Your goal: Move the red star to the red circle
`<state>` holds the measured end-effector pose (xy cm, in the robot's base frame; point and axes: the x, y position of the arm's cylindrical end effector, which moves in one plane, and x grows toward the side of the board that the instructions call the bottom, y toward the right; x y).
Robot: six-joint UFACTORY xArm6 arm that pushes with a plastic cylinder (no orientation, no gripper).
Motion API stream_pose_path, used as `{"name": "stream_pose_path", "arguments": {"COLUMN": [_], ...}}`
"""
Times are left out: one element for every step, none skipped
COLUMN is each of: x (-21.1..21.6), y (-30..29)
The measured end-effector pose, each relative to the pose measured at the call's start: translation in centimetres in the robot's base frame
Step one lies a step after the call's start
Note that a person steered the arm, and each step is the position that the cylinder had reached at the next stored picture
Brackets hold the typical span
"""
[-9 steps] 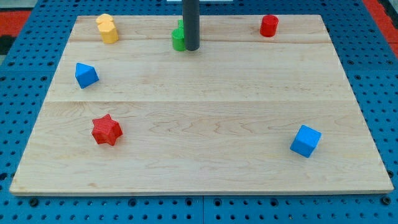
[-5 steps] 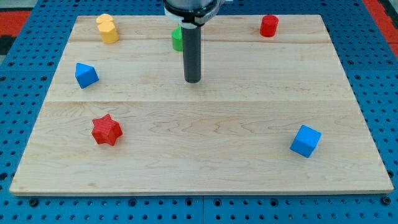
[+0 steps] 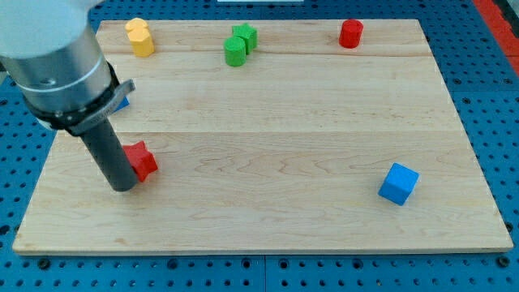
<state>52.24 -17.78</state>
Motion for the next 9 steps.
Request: {"name": "stream_pose_path", "arguments": {"x": [-1.2,-2.4,-3.5,-4.4,-6.0,-7.3,-8.6,-8.9,-8.9], "y": [0.6,0.6,0.5,1.9,2.5,2.5,2.5,3.9,5.5]}}
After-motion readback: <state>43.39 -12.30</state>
